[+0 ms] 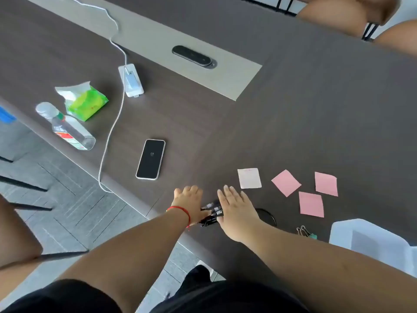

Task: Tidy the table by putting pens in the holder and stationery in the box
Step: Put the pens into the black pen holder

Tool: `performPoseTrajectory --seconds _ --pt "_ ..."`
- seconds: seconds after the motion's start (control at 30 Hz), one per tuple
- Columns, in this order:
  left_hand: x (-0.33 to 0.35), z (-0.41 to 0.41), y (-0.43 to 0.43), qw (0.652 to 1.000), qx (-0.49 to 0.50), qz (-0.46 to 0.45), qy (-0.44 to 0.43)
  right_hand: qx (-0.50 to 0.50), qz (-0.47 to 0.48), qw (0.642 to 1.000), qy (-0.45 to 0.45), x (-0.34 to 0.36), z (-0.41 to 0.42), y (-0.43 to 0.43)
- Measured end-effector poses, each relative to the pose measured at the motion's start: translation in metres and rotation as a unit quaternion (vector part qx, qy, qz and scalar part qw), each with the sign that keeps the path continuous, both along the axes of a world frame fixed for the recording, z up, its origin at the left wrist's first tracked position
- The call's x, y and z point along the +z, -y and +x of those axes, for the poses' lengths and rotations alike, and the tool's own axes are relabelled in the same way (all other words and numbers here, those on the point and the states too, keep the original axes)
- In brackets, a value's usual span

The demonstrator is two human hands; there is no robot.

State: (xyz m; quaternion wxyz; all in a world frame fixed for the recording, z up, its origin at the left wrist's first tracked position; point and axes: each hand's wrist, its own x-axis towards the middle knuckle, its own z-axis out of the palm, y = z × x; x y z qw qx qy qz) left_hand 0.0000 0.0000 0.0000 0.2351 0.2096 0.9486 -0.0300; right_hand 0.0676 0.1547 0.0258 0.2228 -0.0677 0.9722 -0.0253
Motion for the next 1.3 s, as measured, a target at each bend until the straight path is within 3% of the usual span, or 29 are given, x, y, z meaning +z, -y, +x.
performPoseTrajectory --seconds 0.17,0.27,0.67,0.87,1.0,1.1,1.17,1.23,1.3 --pt "-0.017 -0.002 0.004 0.998 0.001 0.003 0.065 0.048 0.053 0.997 0.038 -0.017 0.001 0.021" --pt "-0.020 -0.006 0.008 0.994 0.013 0.040 0.099 0.068 0.077 0.995 0.013 -0.022 -0.003 0.022" --pt "-0.042 0.001 0.004 0.994 -0.088 -0.006 0.069 0.200 0.152 0.967 0.041 -0.052 -0.017 0.039" --pt "-0.040 -0.003 0.012 0.989 -0.073 -0.022 0.124 0.162 0.143 0.975 0.042 -0.045 -0.013 0.033" --pt "-0.028 -0.019 0.021 0.978 -0.009 0.022 0.209 0.150 0.057 0.986 -0.049 -0.020 -0.014 0.032" --pt "-0.005 -0.035 0.019 0.965 0.014 0.092 0.244 0.059 -0.070 0.983 -0.157 0.008 -0.013 0.016" --pt "0.018 -0.042 0.010 0.959 -0.001 0.165 0.230 -0.070 -0.194 0.957 -0.204 0.032 -0.008 -0.004" --pt "0.046 -0.043 -0.008 0.946 -0.040 0.218 0.236 -0.263 -0.292 0.895 -0.209 0.059 0.006 -0.031" --pt "0.074 -0.039 -0.028 0.934 -0.089 0.224 0.263 -0.453 -0.376 0.781 -0.208 0.077 0.027 -0.058"
